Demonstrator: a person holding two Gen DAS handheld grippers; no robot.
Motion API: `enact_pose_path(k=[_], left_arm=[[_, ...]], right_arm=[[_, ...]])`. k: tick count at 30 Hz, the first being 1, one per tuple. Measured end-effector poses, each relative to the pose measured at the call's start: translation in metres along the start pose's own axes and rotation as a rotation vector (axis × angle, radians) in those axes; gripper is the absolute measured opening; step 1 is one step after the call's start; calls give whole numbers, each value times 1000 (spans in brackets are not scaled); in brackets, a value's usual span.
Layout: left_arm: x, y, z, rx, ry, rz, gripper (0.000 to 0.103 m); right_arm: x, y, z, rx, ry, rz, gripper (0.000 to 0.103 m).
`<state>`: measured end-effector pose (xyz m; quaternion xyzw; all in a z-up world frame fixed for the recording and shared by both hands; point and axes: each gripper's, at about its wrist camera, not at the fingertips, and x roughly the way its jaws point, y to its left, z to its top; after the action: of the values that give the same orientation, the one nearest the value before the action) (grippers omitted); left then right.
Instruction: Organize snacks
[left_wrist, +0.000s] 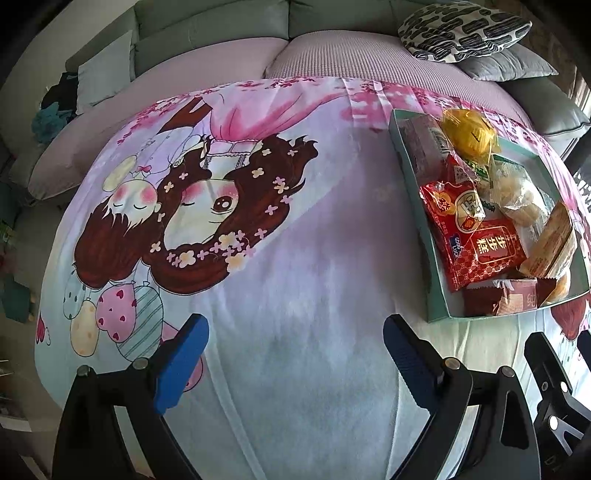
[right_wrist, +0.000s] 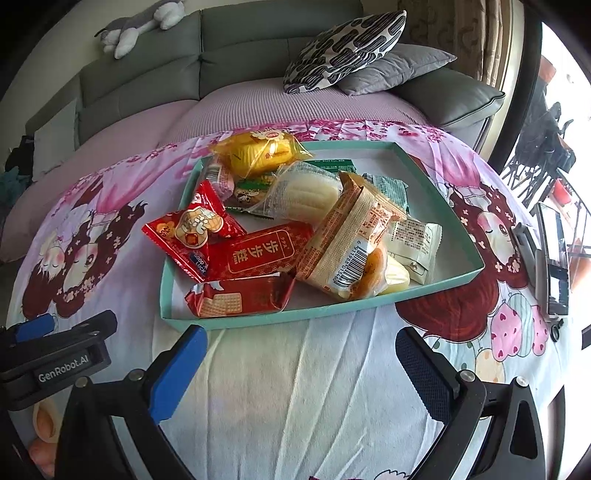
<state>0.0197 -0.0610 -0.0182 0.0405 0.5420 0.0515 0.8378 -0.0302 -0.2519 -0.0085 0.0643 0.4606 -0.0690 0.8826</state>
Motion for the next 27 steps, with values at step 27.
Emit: enact_pose_path(k=[27], left_arm=[[3, -1, 0, 4, 12, -5, 96]], right_arm=[[4, -1, -1, 2, 14, 3, 103]])
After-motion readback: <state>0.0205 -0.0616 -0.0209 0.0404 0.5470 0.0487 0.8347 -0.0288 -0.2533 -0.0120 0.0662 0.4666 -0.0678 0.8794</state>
